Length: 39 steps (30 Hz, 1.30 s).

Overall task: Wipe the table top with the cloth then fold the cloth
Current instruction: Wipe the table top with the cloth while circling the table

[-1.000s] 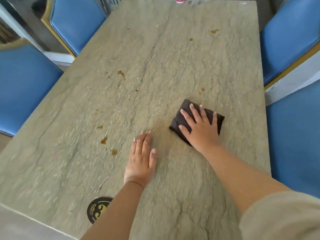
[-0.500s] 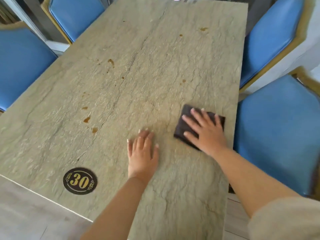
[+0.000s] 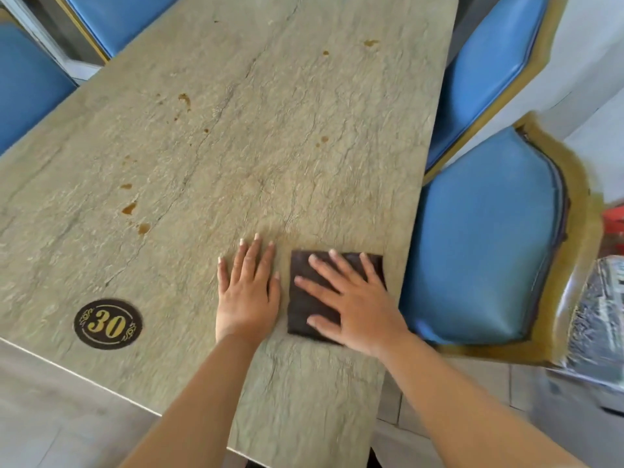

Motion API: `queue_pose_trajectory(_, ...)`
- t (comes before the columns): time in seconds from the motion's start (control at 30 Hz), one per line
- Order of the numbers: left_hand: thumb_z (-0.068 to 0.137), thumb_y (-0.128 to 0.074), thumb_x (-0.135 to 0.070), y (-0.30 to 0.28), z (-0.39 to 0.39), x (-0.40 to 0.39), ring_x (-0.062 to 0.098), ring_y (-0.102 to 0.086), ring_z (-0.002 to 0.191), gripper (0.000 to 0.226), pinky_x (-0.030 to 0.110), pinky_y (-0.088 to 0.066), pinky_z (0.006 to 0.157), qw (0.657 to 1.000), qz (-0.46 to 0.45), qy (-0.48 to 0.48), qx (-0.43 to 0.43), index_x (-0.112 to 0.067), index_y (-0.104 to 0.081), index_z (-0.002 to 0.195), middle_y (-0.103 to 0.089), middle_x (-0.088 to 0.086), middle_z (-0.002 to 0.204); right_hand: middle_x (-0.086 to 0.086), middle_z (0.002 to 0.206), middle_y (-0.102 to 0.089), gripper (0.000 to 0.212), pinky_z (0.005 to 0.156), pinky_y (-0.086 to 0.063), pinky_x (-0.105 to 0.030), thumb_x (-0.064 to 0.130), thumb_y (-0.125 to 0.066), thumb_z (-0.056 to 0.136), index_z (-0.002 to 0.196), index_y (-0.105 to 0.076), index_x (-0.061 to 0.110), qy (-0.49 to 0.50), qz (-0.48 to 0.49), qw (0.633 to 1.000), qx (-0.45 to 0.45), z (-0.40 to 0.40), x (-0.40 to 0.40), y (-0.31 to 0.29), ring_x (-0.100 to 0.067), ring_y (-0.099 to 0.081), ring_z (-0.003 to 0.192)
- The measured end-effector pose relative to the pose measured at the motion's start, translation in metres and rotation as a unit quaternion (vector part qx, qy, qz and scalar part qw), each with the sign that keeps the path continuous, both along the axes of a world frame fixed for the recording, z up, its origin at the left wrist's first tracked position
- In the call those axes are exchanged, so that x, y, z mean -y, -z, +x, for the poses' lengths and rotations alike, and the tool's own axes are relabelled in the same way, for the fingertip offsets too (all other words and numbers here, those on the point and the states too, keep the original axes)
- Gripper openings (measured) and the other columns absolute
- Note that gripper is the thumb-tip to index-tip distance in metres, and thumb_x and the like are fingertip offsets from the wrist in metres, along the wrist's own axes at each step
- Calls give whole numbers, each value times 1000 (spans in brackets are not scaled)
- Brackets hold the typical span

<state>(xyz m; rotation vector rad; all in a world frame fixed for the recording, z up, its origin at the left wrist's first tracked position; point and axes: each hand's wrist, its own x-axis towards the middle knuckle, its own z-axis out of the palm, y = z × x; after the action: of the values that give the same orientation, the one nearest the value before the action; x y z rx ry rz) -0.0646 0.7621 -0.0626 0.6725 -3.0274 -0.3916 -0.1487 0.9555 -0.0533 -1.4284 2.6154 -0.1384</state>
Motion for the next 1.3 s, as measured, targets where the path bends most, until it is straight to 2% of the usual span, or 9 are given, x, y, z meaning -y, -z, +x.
queue_pose_trajectory(0.23, 101, -19, -38, -2, 2, -1, 9, 15, 148, 55, 45, 11, 120, 1000, 11, 6, -2, -29, -7, 155, 1, -8, 163, 6, 161, 8, 62, 115, 5, -58, 65, -9, 92, 149, -1, 43, 196, 37, 979, -32, -31, 26, 8, -24, 10, 147)
queue_pose_trajectory(0.43, 103, -23, -36, -1, 0, 8, 11, 11, 149, 54, 42, 13, 119, 999, 42, 23, -7, -28, -11, 154, -3, -6, 163, 1, 161, -5, 62, 114, -4, -61, 61, -22, 94, 151, -13, 36, 90, -10, 996, -9, 87, 7, 3, -28, 2, 148)
queue_pose_trajectory(0.6, 102, -34, -30, -13, 16, 15, 11, 7, 149, 55, 34, 11, 119, 991, 124, 45, 27, -25, -16, 154, -2, -6, 163, 8, 161, -4, 59, 118, 3, -51, 61, -19, 95, 150, -16, 40, 33, -48, 996, 73, 123, -20, -2, -18, 2, 148)
queue_pose_trajectory(0.73, 101, -36, -23, -32, 38, -29, 23, 2, 150, 57, 43, -3, 122, 988, 150, -27, 32, -18, -16, 154, -3, 1, 164, 0, 157, -23, 46, 118, -21, -39, 25, -37, 101, 146, -36, 18, 184, -175, 957, 137, 92, -33, -7, -14, -14, 146)
queue_pose_trajectory(0.83, 103, -25, -38, -33, 72, -97, 25, 7, 149, 61, 38, 5, 119, 996, 87, 24, 6, -16, 0, 155, 6, 4, 163, -2, 154, -32, 46, 119, -12, -29, 5, -39, 99, 143, -40, 15, 263, -200, 922, 202, 71, -49, -15, -12, -18, 145)
queue_pose_trajectory(0.93, 98, -18, -51, -14, 102, -145, 27, 1, 150, 70, 49, 0, 121, 994, 28, 98, 27, -13, -5, 155, 3, 10, 162, 5, 150, -39, 48, 112, -14, -15, -1, -34, 97, 139, -48, 18, 265, -198, 905, 266, 57, -61, -24, -4, -25, 141)
queue_pose_trajectory(1.07, 94, -11, -60, -4, 78, -117, 20, 19, 148, 69, 62, 9, 115, 991, -25, 114, 72, -31, 11, 152, 21, -2, 160, 7, 151, -37, 51, 117, -14, -22, -4, -33, 97, 139, -48, 20, 230, -179, 919, 265, 52, -66, -27, -1, -23, 140)
queue_pose_trajectory(1.17, 93, -10, -62, -6, 37, -74, 17, 22, 147, 64, 70, 13, 108, 993, -46, 70, 79, -42, 12, 150, 21, -11, 160, 6, 148, -41, 51, 116, -22, -25, -1, -33, 98, 140, -47, 26, 244, -192, 912, 267, 50, -70, -31, -4, -31, 138)
queue_pose_trajectory(1.3, 94, -8, -59, -10, 8, -68, 22, 22, 147, 59, 73, 7, 106, 993, -18, -16, 118, -49, 18, 146, 23, -7, 160, 6, 126, -61, 45, 97, -40, -19, 5, -35, 98, 132, -56, 26, 255, -200, 918, 228, 36, -66, -34, -10, -51, 122)
